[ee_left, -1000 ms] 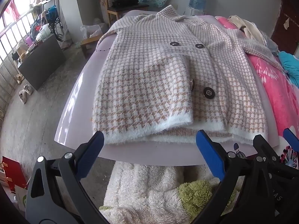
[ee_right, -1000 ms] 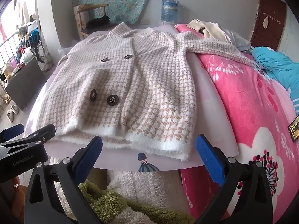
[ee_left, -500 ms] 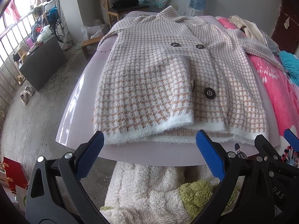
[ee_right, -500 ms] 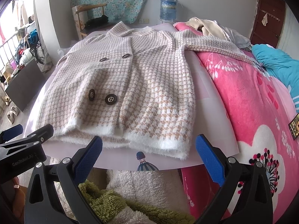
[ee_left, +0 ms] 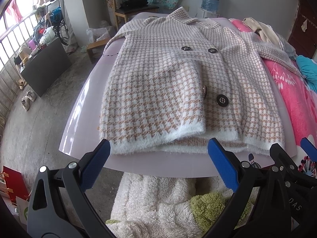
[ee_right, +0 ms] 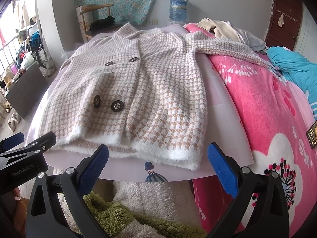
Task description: Fold large clothes
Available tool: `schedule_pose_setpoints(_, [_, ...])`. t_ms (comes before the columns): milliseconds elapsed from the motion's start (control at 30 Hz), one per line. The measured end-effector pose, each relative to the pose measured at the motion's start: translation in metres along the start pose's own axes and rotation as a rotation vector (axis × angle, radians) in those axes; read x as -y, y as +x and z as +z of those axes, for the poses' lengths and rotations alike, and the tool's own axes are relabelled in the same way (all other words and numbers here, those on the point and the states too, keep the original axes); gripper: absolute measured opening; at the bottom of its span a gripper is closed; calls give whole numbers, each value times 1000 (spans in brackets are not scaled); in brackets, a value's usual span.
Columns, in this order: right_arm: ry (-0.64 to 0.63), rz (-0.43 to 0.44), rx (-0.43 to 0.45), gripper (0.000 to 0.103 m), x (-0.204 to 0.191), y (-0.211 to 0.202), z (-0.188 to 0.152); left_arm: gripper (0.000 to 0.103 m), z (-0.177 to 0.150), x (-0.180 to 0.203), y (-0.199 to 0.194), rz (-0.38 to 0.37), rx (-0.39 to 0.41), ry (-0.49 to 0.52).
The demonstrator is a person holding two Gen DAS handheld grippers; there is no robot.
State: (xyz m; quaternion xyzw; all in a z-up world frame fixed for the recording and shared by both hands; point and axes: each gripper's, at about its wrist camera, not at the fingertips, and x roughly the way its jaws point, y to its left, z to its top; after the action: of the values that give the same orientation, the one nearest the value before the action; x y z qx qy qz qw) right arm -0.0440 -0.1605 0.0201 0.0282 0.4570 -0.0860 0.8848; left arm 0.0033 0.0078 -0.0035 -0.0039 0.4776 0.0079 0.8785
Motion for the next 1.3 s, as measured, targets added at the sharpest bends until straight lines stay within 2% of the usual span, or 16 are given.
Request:
schedule_pose_setpoints(933, [-5,-1,-6,97,-2,1,4,95,1,-5,-5,5,19,-16])
schedule_pose_setpoints(1300, [-4,-26,-2,97,-4,-3,5,95,4,-8,-4,2,28,-8])
